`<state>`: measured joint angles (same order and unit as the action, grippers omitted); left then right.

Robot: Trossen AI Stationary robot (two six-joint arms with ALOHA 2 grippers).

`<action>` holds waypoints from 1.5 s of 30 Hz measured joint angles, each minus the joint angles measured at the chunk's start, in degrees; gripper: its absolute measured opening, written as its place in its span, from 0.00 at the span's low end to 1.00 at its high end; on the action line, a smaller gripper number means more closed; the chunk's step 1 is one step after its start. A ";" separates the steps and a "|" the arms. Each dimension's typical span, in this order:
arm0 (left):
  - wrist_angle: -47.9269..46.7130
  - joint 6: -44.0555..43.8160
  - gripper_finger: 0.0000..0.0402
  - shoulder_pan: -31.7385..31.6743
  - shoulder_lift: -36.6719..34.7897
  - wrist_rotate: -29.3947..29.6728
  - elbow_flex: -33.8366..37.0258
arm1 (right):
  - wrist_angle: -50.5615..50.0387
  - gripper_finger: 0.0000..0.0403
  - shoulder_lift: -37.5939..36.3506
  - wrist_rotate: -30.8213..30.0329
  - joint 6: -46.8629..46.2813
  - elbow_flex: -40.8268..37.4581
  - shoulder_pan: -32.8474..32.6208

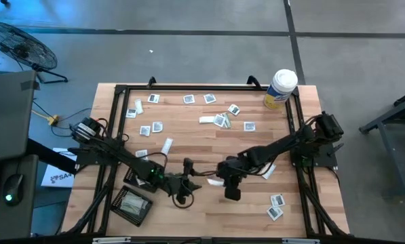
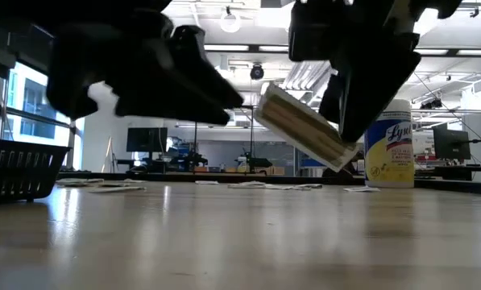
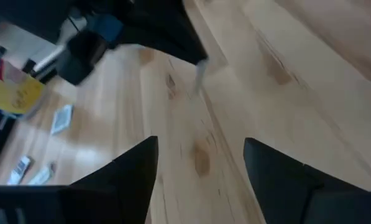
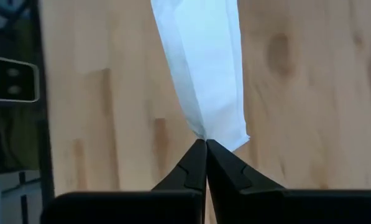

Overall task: Pick & Place First Aid Supplies
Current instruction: Put the bandage into the bottom black bin

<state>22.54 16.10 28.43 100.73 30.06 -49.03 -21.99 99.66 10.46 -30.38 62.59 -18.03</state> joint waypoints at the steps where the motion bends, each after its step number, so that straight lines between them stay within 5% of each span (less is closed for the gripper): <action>1: 1.76 0.29 0.57 -0.31 0.44 0.00 -0.01 | 0.69 0.00 0.00 0.00 0.89 0.00 -0.27; 13: 8.22 -1.36 0.40 -2.95 0.95 -15.19 0.01 | 6.87 0.00 0.00 0.62 4.95 0.02 -0.40; 22: 9.29 -3.33 0.04 -3.00 0.95 -15.58 0.01 | 6.87 0.00 0.00 -0.02 4.96 0.02 0.07; 28: 8.06 -4.63 0.01 -2.71 0.60 -13.82 0.01 | 7.03 0.01 0.00 -3.00 7.46 0.02 -0.10; 33: -6.61 -8.85 0.00 -0.50 -3.58 -8.96 -2.78 | 9.43 0.09 -0.39 -2.58 9.70 0.00 -1.30; 37: -25.53 -22.37 0.00 2.47 -8.12 -8.52 -8.05 | 11.49 0.19 -1.76 -4.69 11.39 0.00 -2.78; 42: -50.00 -39.64 0.00 7.40 -13.00 -12.00 -14.72 | 12.91 0.30 -2.54 -11.49 11.14 0.00 -3.47; 45: -56.67 -49.85 0.00 10.92 -14.91 -15.24 -17.65 | 13.45 0.35 -2.60 -18.74 11.59 0.02 -3.32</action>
<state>-34.12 -33.75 39.35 85.82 14.82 -66.68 -8.54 97.06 -8.28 -18.79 62.61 -21.35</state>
